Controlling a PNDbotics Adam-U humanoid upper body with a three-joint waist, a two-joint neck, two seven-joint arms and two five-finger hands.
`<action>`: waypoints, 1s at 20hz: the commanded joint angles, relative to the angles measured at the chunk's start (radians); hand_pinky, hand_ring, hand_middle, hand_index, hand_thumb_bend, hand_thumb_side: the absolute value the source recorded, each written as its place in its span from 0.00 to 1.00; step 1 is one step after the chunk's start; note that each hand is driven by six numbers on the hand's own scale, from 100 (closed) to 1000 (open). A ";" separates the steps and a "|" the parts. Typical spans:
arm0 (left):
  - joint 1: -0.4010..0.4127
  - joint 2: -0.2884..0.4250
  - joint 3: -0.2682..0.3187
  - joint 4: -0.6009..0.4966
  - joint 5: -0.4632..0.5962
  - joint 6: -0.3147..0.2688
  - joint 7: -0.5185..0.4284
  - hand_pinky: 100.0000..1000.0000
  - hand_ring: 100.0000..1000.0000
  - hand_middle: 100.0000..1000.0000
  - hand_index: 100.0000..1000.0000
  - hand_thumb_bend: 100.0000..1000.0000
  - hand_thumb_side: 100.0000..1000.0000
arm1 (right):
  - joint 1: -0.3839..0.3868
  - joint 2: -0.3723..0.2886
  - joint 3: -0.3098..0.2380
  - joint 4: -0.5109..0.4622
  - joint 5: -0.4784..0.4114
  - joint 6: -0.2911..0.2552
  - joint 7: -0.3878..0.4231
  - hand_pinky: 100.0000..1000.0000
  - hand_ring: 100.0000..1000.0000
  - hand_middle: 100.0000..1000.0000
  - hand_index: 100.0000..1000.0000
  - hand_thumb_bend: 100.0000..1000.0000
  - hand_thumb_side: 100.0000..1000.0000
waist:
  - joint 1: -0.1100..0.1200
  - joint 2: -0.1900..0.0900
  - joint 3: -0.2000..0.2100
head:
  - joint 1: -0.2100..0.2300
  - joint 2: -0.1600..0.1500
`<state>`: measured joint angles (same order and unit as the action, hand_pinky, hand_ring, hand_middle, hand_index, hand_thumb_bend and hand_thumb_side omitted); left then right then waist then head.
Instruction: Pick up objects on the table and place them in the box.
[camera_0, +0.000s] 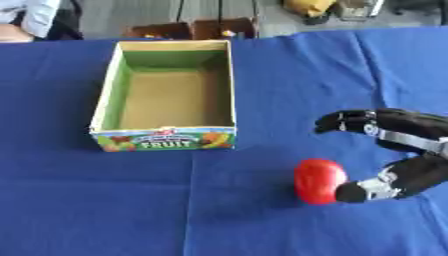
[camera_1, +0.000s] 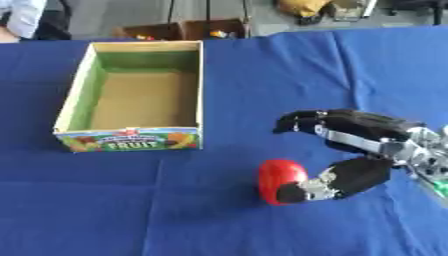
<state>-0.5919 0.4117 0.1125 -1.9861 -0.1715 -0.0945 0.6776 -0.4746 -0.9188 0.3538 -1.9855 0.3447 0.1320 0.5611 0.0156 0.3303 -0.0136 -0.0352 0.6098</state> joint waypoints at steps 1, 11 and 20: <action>-0.019 0.010 0.001 -0.014 0.003 0.001 -0.002 0.82 0.92 0.89 0.91 0.00 1.00 | -0.012 -0.004 0.003 -0.014 0.026 0.025 0.015 0.86 0.98 0.96 1.00 0.63 0.77 | -0.003 -0.015 0.001 | -0.006 -0.010; -0.021 0.005 -0.001 -0.014 0.004 0.006 0.003 0.82 0.92 0.88 0.90 0.00 1.00 | -0.013 0.040 0.034 -0.014 0.141 0.071 0.062 0.81 0.96 0.94 1.00 0.55 0.60 | -0.004 -0.007 0.005 | -0.012 -0.018; -0.017 0.002 -0.001 -0.014 0.005 0.009 0.005 0.82 0.92 0.87 0.89 0.00 1.00 | -0.017 0.040 0.042 -0.014 0.167 0.106 0.057 0.71 0.90 0.92 1.00 0.47 0.49 | -0.001 -0.004 0.015 | -0.025 -0.026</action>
<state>-0.5980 0.4023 0.1088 -1.9861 -0.1687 -0.0883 0.6816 -0.4766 -0.8586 0.4017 -1.9855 0.5039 0.2322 0.6206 0.0161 0.3427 0.0004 -0.0564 0.5945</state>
